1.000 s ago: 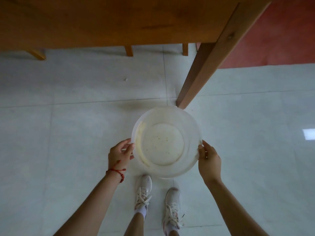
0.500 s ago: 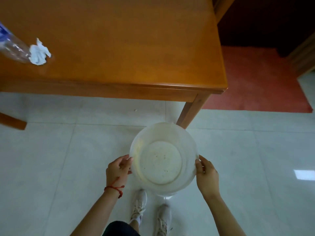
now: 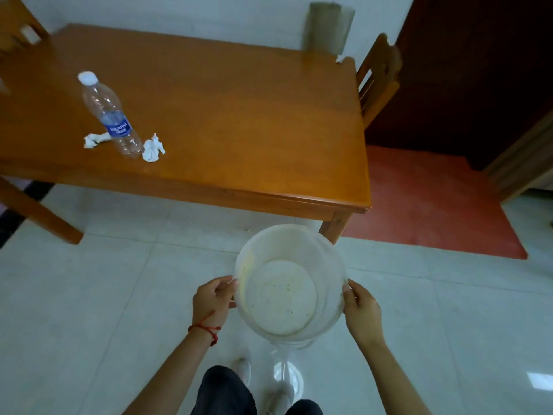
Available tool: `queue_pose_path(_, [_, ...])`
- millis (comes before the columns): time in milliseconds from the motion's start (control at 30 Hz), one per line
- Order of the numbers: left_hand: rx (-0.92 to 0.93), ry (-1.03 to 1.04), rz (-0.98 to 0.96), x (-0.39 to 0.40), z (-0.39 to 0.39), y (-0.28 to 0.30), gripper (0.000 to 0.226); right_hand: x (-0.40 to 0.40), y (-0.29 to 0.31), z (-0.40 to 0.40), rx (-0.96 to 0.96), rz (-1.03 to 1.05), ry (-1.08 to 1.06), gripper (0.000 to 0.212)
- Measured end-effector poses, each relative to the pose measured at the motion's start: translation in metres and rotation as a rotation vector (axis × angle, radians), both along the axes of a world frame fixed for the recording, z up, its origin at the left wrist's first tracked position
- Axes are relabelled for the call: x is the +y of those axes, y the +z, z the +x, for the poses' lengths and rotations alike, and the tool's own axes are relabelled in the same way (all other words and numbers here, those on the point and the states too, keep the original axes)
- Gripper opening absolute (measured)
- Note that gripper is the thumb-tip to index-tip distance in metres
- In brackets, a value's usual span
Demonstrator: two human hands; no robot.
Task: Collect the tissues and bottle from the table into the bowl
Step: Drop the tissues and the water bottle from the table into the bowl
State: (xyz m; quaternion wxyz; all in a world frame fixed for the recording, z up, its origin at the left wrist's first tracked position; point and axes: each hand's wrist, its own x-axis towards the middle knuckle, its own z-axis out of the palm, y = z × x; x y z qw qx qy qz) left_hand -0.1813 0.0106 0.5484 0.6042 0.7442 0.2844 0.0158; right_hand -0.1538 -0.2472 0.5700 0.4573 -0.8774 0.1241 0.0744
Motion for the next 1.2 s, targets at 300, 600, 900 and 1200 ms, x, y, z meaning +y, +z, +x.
queue_pose_path(300, [-0.034,0.141,-0.088,0.029,-0.025,0.019,0.026,0.034,0.033,0.006,-0.041,-0.035,0.127,0.028])
queue_pose_path(600, [-0.043,0.356,-0.105,0.119,-0.080,0.031,0.023,0.142,0.047,-0.007,-0.083,-0.020,0.344,0.028])
queue_pose_path(900, [-0.044,0.548,-0.078,0.213,-0.132,0.035,0.025,0.257,0.037,-0.019,-0.140,0.002,0.548,0.027])
queue_pose_path(1200, [-0.049,0.605,-0.052,0.272,-0.133,0.033,0.024,0.321,0.037,-0.009,-0.133,0.029,0.597,0.028])
